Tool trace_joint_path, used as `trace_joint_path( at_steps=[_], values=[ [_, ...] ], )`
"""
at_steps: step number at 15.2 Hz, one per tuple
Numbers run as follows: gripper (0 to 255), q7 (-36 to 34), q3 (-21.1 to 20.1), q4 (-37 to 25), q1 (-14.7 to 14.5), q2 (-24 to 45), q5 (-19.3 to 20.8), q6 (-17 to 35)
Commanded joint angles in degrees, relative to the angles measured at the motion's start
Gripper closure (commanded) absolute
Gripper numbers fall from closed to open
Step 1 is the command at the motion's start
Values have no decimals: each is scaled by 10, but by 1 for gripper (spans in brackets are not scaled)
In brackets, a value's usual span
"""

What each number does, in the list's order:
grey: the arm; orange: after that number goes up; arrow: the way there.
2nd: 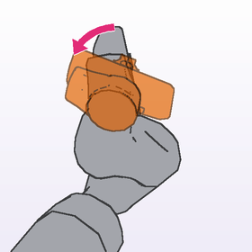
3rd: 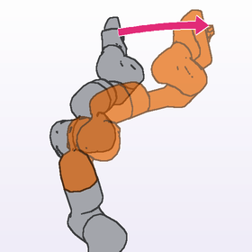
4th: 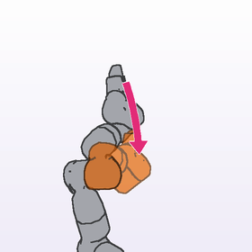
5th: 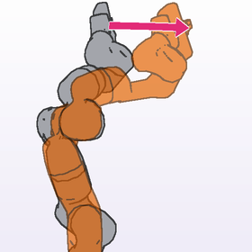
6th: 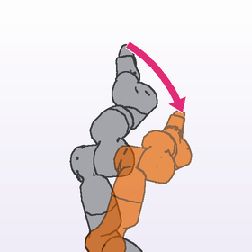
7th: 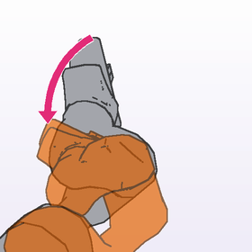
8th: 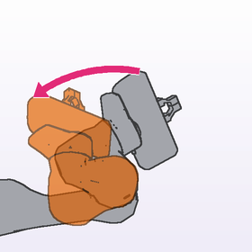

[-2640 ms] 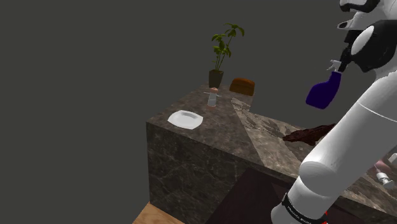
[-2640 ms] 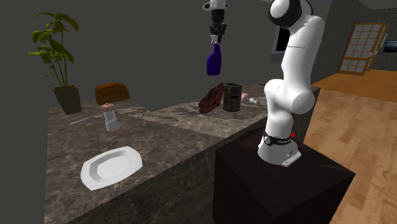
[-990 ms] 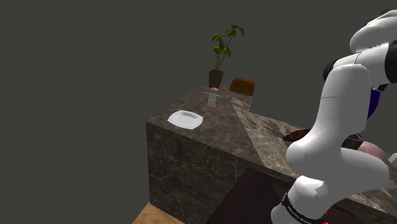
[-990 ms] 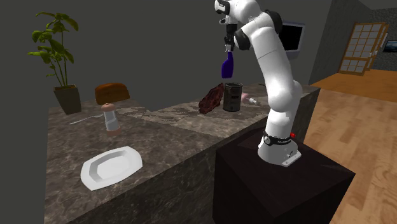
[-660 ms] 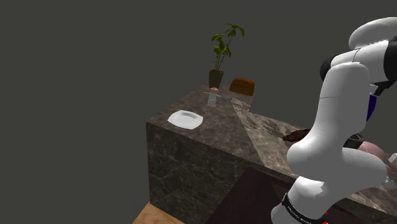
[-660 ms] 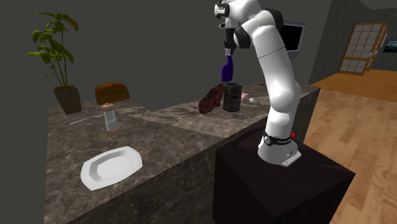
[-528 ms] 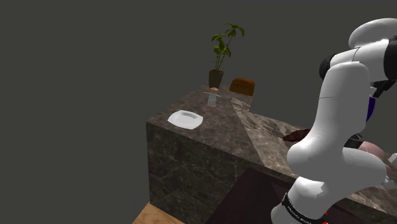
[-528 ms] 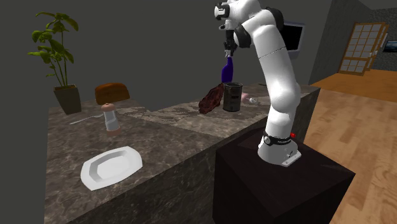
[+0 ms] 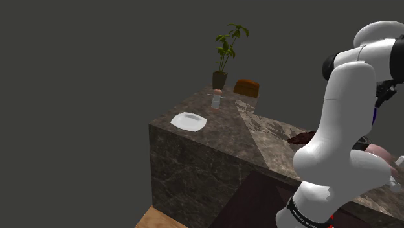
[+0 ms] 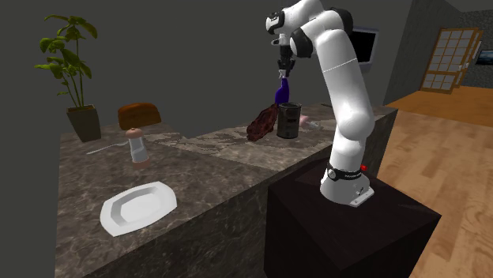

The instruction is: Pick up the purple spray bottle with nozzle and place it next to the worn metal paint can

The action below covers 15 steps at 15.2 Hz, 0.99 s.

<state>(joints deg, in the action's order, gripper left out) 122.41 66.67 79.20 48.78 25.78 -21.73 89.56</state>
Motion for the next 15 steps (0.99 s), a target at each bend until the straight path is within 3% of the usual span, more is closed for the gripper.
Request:
trace_joint_path(
  at_steps=[1, 15],
  values=[
    [255, 1, 1, 18, -6, 0, 0, 16],
    [255, 12, -2, 130, -37, 4, -9, 122]
  ],
)
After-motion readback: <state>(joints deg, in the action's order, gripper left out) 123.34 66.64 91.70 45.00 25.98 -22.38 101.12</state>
